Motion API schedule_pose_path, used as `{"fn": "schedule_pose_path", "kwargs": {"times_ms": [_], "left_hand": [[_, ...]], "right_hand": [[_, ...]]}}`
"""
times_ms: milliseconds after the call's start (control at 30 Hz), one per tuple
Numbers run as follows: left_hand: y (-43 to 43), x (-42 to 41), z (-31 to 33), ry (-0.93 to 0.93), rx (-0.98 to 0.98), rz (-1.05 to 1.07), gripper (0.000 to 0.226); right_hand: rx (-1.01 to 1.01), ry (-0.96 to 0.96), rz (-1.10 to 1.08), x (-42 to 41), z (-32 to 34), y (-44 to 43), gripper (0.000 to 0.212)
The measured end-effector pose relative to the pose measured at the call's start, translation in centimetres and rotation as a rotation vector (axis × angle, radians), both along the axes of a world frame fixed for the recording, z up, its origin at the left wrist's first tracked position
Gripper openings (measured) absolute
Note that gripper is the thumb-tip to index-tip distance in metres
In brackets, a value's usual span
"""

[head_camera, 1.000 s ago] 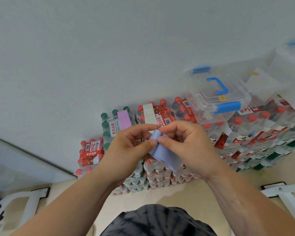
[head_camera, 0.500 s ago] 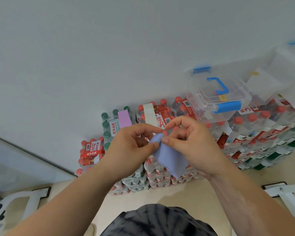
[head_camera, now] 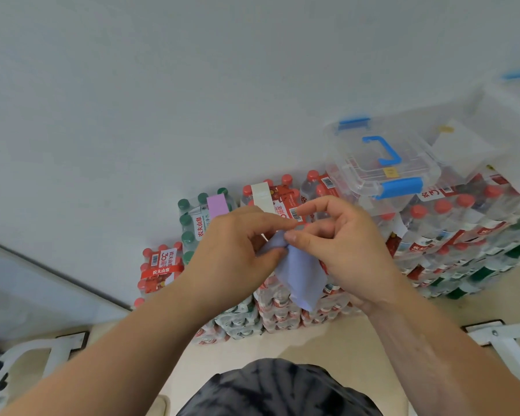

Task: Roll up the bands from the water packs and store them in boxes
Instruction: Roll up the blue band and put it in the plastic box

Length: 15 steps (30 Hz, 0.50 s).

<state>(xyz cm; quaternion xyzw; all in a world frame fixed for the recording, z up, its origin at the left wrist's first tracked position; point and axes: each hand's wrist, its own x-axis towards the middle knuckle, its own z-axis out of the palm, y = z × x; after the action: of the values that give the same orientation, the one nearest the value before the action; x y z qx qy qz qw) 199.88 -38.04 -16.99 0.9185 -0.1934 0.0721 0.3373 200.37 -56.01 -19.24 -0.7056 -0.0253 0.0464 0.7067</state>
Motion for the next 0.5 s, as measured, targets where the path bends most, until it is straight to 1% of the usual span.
{"fn": "schedule_pose_path", "kwargs": {"times_ms": [100, 167, 233, 333, 467, 500], "left_hand": [[-0.1, -0.2, -0.4, 0.241, -0.247, 0.091, 0.045], [0.1, -0.2, -0.5, 0.373, -0.373, 0.122, 0.036], [0.2, -0.1, -0.4, 0.463, -0.435, 0.128, 0.028], [0.1, -0.1, -0.4, 0.518, -0.495, 0.133, 0.021], [-0.2, 0.0, -0.7, 0.512, -0.526, 0.127, 0.015], [-0.2, 0.0, -0.8, 0.510, -0.538, 0.126, 0.015]], "right_hand": [[-0.028, -0.019, -0.026, 0.2, -0.1, -0.2, 0.023], [-0.046, -0.040, -0.048, 0.4, -0.2, -0.5, 0.020], [-0.044, -0.042, -0.067, 0.8, -0.5, -0.9, 0.018], [-0.023, -0.036, -0.045, 0.9, -0.8, -1.1, 0.016], [0.026, -0.032, -0.035, 0.6, -0.8, -0.9, 0.014], [0.046, -0.030, -0.048, 0.6, -0.8, -0.8, 0.010]]}}
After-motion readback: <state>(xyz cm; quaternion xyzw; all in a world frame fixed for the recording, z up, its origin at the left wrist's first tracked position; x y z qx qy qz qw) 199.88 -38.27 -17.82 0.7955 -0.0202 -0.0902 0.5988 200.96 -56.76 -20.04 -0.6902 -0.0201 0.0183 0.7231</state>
